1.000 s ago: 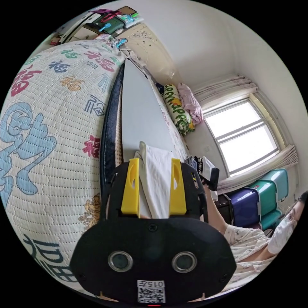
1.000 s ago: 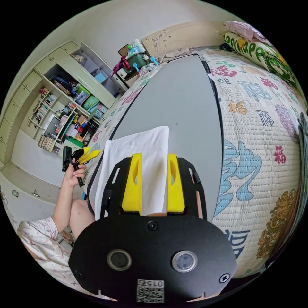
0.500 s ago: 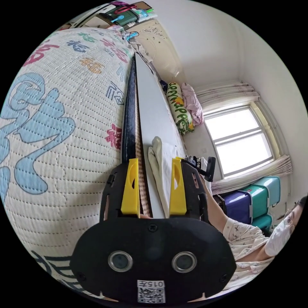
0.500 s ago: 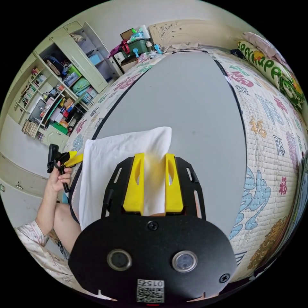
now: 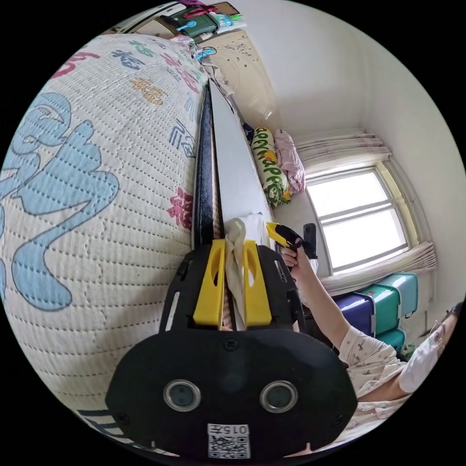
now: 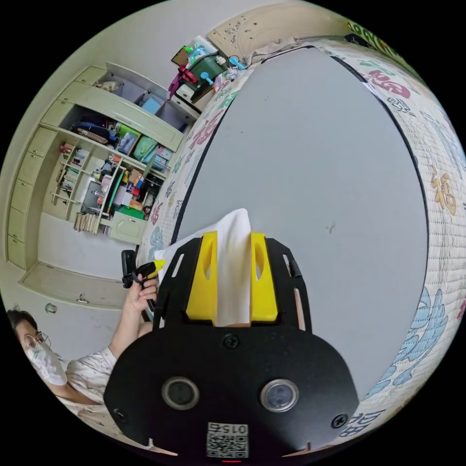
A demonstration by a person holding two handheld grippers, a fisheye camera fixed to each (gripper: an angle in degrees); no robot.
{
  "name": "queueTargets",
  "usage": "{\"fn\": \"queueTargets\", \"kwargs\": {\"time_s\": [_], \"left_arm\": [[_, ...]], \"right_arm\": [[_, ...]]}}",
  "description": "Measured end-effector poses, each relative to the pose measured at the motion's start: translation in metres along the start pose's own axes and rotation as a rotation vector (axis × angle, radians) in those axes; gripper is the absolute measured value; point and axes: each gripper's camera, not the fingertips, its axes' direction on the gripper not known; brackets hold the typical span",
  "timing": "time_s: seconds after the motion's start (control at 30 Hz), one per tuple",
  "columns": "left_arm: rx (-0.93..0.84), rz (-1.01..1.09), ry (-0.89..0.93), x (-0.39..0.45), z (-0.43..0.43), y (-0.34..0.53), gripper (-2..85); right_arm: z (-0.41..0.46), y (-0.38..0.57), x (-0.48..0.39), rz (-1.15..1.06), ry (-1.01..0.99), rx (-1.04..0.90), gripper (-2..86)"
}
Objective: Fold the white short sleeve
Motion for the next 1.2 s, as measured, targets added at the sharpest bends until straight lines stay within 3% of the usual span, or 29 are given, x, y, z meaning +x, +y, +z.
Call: {"fn": "queueTargets", "kwargs": {"time_s": [0.23, 0.4, 0.6, 0.87, 1.07, 1.2], "left_arm": [[-0.003, 0.012, 0.013, 0.016, 0.0, -0.017, 1.7], [0.011, 0.15, -0.034, 0.07, -0.008, -0.03, 0.9], [0.12, 0.358, 0.026, 0.167, -0.036, -0.017, 0.7], [0.174, 0.734, 0.094, 0.364, -0.048, 0.022, 0.7], [0.122, 0.911, 0.219, 0.511, -0.002, 0.024, 0.7], [0.07, 0.969, 0.322, 0.588, 0.061, 0.02, 0.7]], "right_arm": [[0.047, 0.0, -0.04, -0.024, 0.009, -0.034, 4.2], [0.034, 0.031, -0.088, -0.08, -0.049, 0.048, 1.7], [-0.052, 0.12, -0.175, -0.245, -0.151, 0.251, 1.0], [-0.174, 0.268, -0.266, -0.407, -0.194, 0.491, 0.8], [-0.265, 0.363, -0.303, -0.46, -0.128, 0.712, 0.7], [-0.327, 0.426, -0.314, -0.468, 0.025, 0.87, 0.7]]}}
